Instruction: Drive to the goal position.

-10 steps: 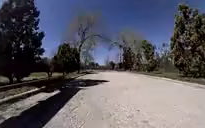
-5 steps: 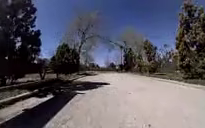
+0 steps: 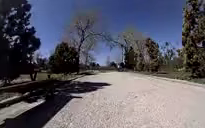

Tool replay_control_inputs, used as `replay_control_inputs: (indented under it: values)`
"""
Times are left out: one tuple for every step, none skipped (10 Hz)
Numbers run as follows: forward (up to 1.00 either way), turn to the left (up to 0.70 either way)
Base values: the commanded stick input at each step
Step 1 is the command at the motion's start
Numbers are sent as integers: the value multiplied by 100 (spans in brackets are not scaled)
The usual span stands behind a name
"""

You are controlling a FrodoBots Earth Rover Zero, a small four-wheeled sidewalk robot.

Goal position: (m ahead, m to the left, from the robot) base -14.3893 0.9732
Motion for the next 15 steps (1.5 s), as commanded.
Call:
replay_control_inputs:
  values:
    - [85, 0]
    - [85, 0]
    - [85, 0]
    - [85, 0]
    - [85, 0]
    - [85, 0]
    - [85, 0]
    - [85, 0]
    - [85, 0]
    - [85, 0]
    - [85, 0]
    - [85, 0]
    - [85, 0]
    - [85, 0]
    - [85, 0]
